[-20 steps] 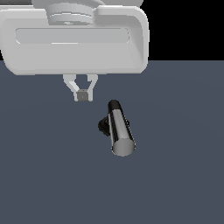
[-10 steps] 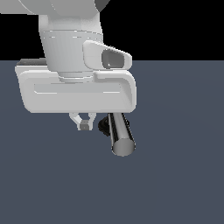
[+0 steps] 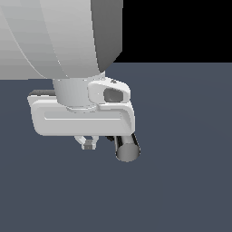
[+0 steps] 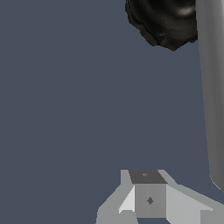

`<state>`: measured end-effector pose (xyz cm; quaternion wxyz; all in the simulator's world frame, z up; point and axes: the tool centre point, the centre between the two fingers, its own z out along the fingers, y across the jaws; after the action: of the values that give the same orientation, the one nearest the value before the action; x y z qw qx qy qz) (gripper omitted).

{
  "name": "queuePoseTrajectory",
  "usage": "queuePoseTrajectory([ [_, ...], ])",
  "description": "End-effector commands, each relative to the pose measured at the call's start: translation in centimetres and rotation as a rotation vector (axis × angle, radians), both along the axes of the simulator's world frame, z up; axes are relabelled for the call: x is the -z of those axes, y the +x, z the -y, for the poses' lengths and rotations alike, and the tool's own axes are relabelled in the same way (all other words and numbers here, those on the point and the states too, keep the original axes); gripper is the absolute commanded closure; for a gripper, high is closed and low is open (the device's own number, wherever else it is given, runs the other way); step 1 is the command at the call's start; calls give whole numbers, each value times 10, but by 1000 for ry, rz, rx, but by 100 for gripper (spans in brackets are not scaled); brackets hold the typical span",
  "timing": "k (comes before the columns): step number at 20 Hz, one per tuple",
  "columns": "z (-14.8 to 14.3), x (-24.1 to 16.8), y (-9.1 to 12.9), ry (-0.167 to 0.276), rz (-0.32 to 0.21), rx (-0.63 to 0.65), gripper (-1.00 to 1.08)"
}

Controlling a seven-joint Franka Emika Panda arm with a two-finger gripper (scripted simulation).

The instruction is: Turn on the faucet by rotating a designated handle.

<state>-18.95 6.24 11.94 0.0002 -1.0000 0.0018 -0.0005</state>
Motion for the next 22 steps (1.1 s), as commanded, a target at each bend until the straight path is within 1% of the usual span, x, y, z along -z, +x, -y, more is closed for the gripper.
queuePoseTrajectory([
  [1, -1, 8, 2, 1, 0, 2, 108],
  [6, -2, 16, 4, 1, -1, 3, 108],
  [13, -2, 17, 5, 1, -1, 3, 108],
  [22, 39, 17, 7, 1, -1, 3, 108],
])
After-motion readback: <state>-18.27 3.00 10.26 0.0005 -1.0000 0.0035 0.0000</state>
